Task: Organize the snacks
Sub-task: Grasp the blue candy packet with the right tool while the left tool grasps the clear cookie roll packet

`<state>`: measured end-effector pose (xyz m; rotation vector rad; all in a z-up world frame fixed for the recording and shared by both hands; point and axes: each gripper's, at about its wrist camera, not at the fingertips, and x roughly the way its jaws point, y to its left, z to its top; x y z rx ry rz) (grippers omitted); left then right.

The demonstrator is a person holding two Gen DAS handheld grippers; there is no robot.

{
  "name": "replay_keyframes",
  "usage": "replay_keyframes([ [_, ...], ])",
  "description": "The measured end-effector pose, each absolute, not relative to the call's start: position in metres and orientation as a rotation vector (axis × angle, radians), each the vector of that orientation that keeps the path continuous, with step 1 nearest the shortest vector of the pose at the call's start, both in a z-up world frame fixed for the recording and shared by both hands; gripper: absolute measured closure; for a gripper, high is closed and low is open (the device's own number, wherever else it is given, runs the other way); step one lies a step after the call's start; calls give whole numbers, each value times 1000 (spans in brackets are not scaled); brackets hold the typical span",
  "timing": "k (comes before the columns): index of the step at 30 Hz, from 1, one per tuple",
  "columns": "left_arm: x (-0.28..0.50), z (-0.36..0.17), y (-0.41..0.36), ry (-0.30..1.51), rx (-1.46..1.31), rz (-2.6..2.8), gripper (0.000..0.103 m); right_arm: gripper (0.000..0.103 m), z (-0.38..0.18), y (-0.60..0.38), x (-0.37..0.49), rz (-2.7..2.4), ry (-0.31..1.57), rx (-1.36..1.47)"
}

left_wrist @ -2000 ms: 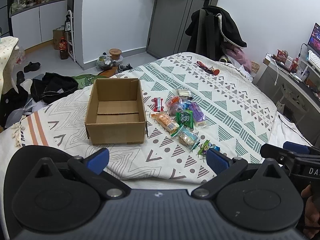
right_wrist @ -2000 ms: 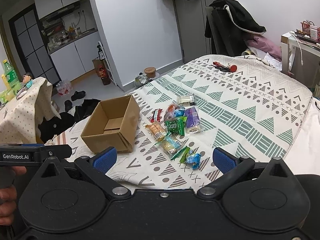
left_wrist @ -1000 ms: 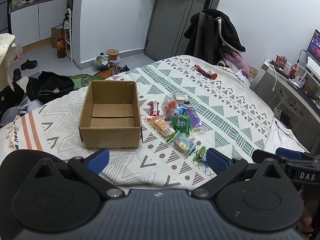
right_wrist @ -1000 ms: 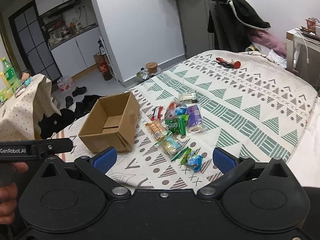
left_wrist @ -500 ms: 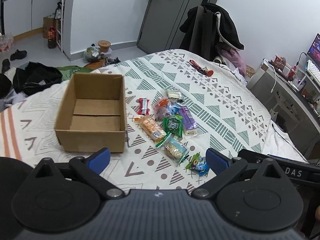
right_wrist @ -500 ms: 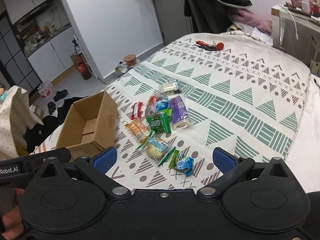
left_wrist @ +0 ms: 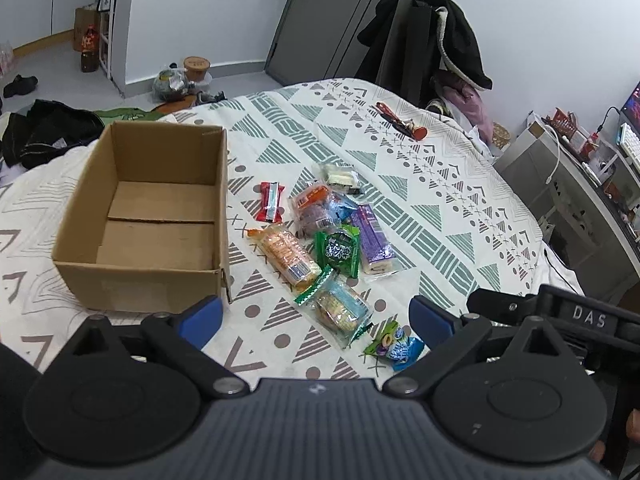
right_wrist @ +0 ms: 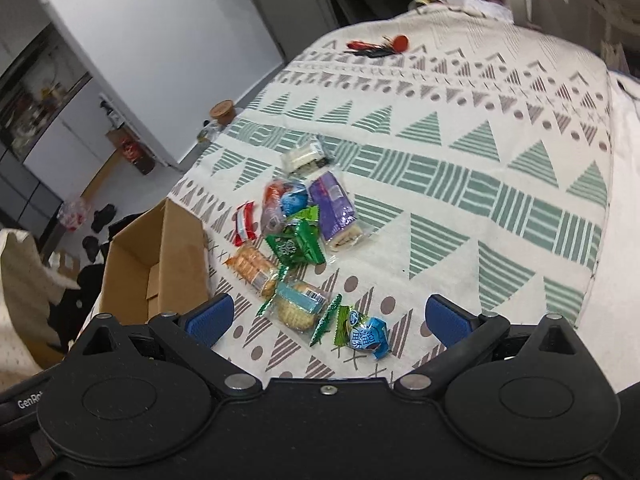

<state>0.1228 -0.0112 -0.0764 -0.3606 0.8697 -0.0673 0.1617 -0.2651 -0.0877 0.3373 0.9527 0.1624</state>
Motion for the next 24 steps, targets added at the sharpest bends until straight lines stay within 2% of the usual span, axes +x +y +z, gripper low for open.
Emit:
replay_keyframes([
  [6, 142, -95, -15, 901, -380, -64, 10, 1, -109, -268, 171, 113, 994, 409],
  [12, 161, -114, -23, 934, -396, -71, 21, 13, -134, -275, 181, 62, 1056, 495],
  [17, 176, -132, -31, 973, -394, -74, 37, 22, -154, -282, 192, 15, 1112, 556],
  [24, 196, -160, -40, 1028, -393, -69, 44, 25, -185, -279, 206, -7, 1214, 594],
])
